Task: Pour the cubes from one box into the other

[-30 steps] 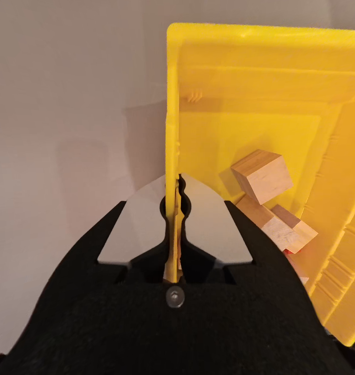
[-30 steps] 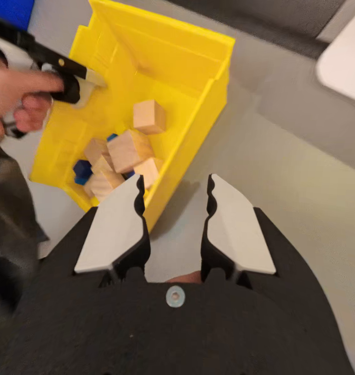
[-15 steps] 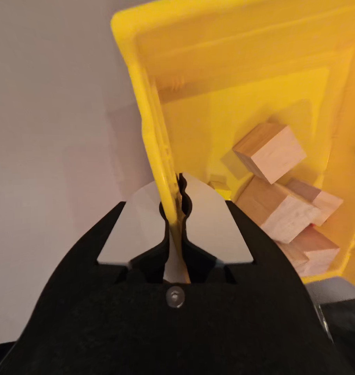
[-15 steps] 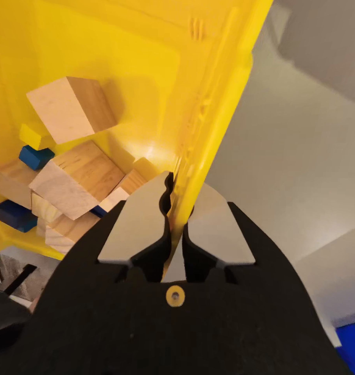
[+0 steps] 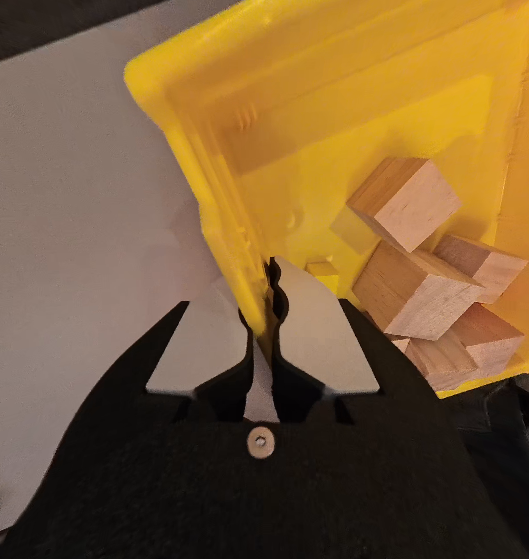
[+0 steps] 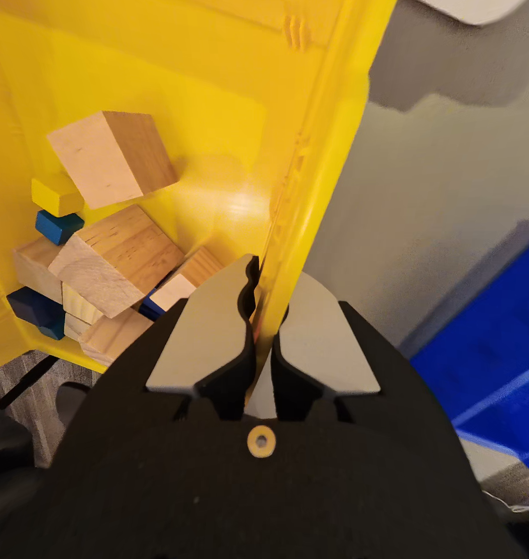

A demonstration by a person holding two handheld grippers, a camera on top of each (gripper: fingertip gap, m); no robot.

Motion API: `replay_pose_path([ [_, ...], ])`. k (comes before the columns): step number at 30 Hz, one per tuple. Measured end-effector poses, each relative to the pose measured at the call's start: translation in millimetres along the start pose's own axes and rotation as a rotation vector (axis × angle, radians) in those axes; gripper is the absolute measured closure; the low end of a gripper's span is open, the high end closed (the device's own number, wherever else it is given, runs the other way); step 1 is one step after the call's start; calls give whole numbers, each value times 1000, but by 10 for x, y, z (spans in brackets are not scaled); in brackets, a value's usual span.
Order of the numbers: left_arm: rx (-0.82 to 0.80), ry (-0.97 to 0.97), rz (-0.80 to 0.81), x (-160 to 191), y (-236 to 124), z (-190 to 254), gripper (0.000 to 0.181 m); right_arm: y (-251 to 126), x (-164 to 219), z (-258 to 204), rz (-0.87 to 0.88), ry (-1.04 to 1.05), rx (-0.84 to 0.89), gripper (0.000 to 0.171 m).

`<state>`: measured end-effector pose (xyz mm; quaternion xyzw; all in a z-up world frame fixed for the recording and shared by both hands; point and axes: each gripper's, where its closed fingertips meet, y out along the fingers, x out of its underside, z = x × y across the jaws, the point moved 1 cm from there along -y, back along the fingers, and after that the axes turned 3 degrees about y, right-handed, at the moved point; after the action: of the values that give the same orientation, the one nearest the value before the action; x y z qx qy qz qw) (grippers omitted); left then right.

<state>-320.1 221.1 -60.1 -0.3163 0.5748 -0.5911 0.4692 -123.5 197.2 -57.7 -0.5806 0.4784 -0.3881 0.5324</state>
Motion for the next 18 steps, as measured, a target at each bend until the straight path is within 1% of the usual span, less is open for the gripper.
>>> replay_pose_path([
  [3, 19, 61, 23, -331, -176, 574, 174, -429, 172, 512, 25, 39, 23, 164],
  [8, 37, 183, 73, -921, -385, 1714, 174, -1060, 516, 1553, 79, 144, 54, 164],
  [13, 51, 277, 106, -1528, -312, 2750, 174, -1389, 794, 2586, 128, 246, 103, 164],
  [18, 113, 349, 187, -2200, -202, 3697, 175, -1668, 931, 3601, 242, 355, 147, 165],
])
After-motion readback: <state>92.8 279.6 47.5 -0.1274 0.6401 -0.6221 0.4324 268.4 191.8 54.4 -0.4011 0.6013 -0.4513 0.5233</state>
